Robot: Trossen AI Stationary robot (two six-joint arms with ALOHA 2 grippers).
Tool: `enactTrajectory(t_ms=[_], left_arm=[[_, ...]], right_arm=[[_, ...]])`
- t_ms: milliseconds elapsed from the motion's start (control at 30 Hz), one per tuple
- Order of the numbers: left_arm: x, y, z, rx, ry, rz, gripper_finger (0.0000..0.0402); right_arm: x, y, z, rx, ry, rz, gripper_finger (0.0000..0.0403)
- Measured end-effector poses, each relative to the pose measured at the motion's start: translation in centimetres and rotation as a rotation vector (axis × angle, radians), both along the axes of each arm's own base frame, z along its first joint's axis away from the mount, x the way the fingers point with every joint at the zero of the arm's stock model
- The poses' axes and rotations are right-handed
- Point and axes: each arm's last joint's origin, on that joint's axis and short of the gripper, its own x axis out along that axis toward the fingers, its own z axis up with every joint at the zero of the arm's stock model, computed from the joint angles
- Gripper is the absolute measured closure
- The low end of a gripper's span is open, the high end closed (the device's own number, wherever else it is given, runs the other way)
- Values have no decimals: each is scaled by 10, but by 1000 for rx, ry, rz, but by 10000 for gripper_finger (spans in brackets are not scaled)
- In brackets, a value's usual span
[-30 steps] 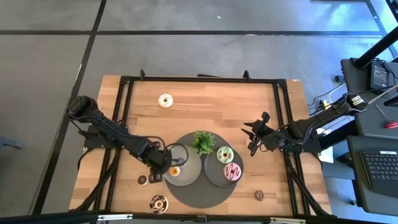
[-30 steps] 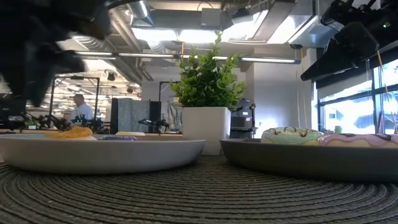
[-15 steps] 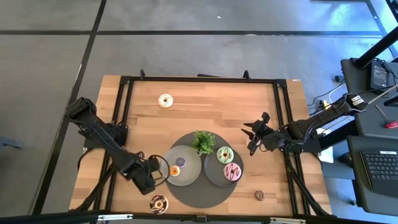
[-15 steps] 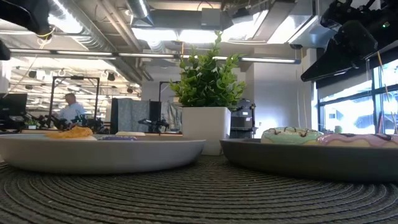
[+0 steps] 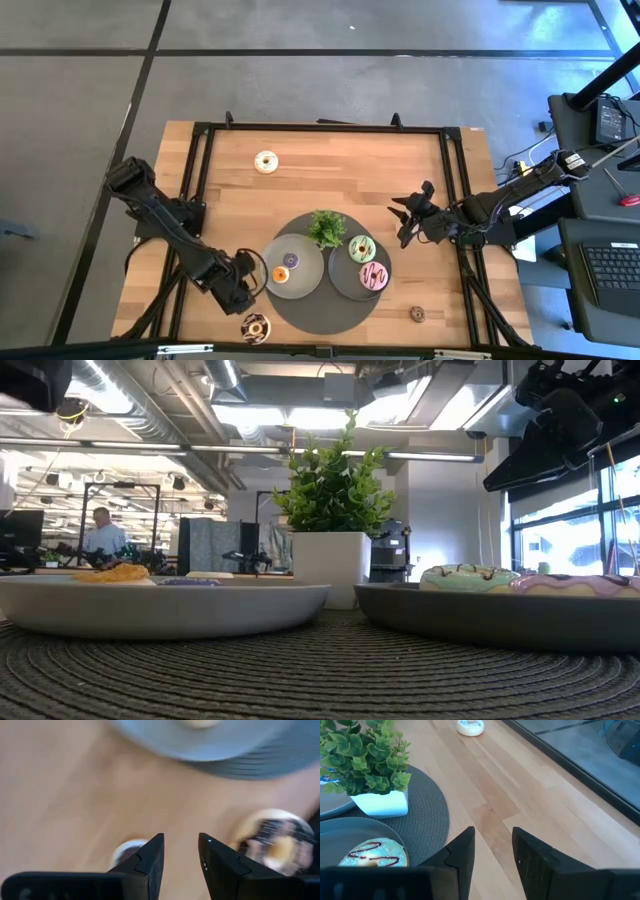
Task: Pick & Place donuts
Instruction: Put the small black donut on the gray plate
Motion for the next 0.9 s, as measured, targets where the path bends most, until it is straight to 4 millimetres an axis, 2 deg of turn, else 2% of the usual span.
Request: enactTrajectory(t_ms=[167,567,900], left_arm=[[-7,1,-6,36,77,108,296],[-10,-4,-27,82,226,91,311],[-8,-7,-39,99,279,96,310]], right_arm=[[0,0,0,-9,0,-4,269],[0,0,0,-19,4,3,269],[0,0,1,-17,-3,1,269]])
